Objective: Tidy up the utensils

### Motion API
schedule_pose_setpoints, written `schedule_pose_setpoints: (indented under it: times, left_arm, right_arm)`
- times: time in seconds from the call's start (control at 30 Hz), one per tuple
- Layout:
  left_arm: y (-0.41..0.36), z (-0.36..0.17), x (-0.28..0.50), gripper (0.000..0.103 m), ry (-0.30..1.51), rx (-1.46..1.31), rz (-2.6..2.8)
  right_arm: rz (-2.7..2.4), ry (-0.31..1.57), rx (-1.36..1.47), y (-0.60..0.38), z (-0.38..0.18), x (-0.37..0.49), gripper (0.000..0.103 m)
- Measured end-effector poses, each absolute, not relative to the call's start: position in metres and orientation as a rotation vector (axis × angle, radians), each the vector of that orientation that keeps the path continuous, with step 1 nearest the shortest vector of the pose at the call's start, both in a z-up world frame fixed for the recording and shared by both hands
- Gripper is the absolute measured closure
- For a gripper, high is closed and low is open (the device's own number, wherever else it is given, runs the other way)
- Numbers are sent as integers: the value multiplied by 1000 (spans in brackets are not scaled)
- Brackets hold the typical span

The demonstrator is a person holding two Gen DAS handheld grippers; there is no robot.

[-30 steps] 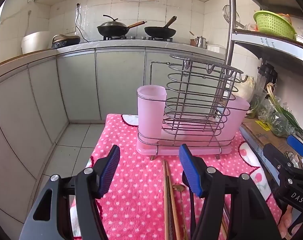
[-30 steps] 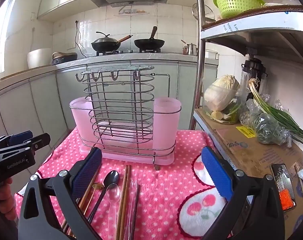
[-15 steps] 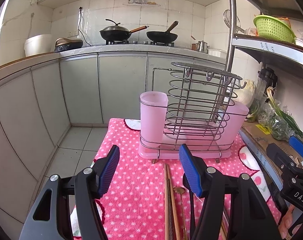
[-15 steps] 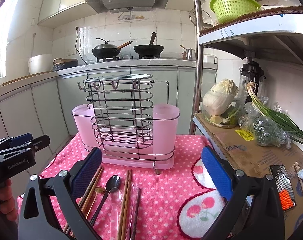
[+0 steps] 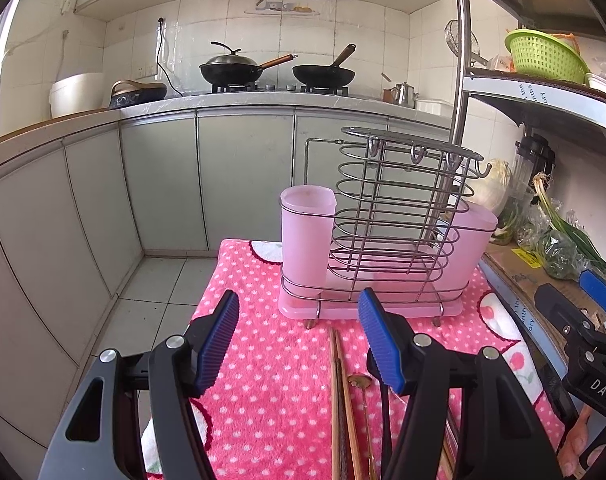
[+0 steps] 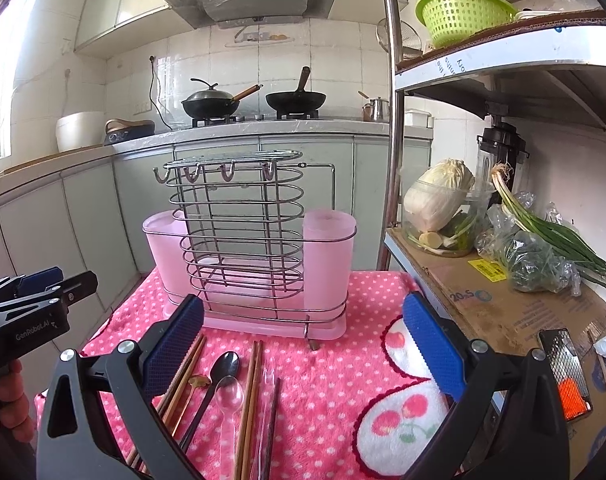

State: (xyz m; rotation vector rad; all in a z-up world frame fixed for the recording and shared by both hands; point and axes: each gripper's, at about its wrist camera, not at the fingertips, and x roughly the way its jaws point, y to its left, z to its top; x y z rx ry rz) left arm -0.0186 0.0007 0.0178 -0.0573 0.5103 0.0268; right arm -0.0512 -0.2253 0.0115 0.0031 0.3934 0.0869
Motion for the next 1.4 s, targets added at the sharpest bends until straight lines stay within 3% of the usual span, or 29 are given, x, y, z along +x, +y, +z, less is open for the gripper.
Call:
schedule_pose_setpoints:
  times: [1.2,1.4]
  left_arm:
    - [0,10,-15,41,520,-50,34]
    - [0,10,-15,41,520,-49,34]
  right_arm:
    - [111,390,10,-225,9,-50,3]
    - [122,393,0,-223,9,-50,7]
